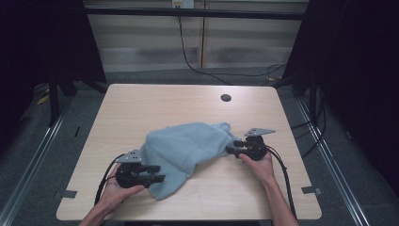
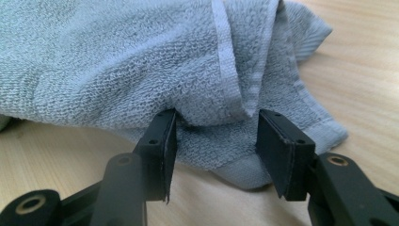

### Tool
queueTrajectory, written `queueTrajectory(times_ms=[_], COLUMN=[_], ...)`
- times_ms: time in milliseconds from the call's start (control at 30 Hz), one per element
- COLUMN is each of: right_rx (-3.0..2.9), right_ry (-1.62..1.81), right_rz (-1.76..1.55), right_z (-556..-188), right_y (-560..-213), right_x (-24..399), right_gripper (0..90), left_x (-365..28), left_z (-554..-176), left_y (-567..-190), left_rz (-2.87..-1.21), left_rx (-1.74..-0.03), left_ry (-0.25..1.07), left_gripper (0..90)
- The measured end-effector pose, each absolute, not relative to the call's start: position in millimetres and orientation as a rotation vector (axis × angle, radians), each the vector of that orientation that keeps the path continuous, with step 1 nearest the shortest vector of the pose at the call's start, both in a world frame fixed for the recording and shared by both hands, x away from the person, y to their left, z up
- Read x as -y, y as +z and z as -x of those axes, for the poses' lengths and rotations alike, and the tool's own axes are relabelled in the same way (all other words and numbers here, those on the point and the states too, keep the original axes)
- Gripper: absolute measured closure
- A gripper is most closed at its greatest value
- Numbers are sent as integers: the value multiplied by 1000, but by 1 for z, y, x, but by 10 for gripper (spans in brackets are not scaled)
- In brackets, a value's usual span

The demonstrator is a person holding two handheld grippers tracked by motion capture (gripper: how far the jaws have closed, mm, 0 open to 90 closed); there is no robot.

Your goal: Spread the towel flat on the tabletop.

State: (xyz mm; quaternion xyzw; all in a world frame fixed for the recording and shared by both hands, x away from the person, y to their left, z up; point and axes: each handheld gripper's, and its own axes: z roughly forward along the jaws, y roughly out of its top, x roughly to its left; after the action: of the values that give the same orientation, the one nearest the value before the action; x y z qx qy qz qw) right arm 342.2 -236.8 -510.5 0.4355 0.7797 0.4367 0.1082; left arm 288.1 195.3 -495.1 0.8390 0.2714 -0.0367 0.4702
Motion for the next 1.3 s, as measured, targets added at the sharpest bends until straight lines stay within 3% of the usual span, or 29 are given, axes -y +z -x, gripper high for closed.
queueTrajectory(times_ms=[167,367,433,533,567,600,667,733,1000,1300], right_rx=[-2328,-2366,-2372,-2387,-2387,-2400,-2392,-2392,-2234,-2107], right_ry=[1229,1139,1072,1055,1055,1108,1157,1186,1454,1574], right_rz=[-1245,-1166,-1125,-1121,-1121,-1149,-1179,-1186,-1134,-1053], right_z=[-340,-332,-328,-323,-323,-321,-320,-318,-304,-287], right_y=[-511,-509,-508,-505,-505,-506,-506,-503,-453,-393], right_x=[232,225,221,220,220,225,229,230,242,252], right_gripper=[470,475,528,692,692,792,828,830,828,845], left_x=[-185,-181,-179,-178,-178,-179,-183,-187,-203,-218], left_z=[-279,-274,-273,-271,-271,-271,-274,-275,-282,-290], left_y=[-500,-503,-503,-504,-504,-502,-502,-499,-465,-400], left_rz=[-2113,-2160,-2167,-2188,-2188,-2205,-2199,-2155,-1896,-1726], left_rx=[-638,-612,-607,-578,-578,-581,-585,-596,-644,-603], left_ry=[-68,-31,-1,79,79,121,114,75,62,187], left_gripper=[367,334,347,456,498,582,711,778,817,831])
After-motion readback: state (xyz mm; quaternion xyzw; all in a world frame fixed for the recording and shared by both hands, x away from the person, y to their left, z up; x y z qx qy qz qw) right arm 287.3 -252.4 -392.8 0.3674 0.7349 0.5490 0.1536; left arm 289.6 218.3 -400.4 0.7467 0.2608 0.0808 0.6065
